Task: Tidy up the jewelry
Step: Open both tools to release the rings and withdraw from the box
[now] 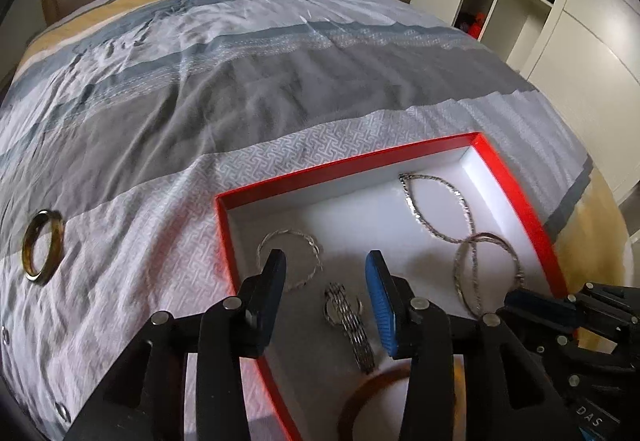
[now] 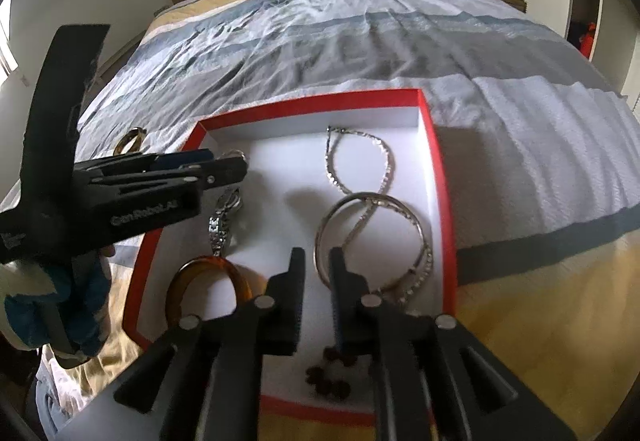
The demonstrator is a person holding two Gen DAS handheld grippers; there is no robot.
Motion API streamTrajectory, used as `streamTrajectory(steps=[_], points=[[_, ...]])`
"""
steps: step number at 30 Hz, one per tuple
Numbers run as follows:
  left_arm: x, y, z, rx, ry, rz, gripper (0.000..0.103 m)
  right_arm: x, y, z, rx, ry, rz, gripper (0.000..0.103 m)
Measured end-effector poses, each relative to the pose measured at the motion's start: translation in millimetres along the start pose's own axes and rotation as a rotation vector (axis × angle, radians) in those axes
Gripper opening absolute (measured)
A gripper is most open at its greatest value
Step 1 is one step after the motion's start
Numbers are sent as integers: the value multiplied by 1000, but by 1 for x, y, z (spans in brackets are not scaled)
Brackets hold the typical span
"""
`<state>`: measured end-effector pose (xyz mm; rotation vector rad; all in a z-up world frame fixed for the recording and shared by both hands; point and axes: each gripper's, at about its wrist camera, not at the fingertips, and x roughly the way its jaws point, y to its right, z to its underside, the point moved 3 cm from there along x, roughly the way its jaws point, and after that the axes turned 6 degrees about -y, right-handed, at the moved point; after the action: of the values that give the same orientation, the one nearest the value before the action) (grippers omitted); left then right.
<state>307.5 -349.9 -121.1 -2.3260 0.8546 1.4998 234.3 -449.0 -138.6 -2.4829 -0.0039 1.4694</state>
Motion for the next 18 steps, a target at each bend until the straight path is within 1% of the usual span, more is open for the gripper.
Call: streamTrajectory(steps=[1, 2, 6, 11, 17, 18], points=[[-5, 0, 2, -3, 4, 1, 44, -3, 0, 1, 1, 2, 2, 25], [-11, -1, 4, -10, 10, 3, 45, -6, 1, 1, 3, 4, 6, 25], [-42, -6, 16, -34, 38, 2, 48, -21, -3, 8, 12, 12, 19, 25], [-81, -17, 37, -57, 63, -28, 54, -47, -13, 18, 19, 36, 32, 26], [-127, -32, 74, -102, 93, -62, 64, -84, -37, 29, 3, 72, 49, 27], [-135, -35, 81, -109, 97, -74, 65, -90, -40, 30, 2, 80, 49, 28]])
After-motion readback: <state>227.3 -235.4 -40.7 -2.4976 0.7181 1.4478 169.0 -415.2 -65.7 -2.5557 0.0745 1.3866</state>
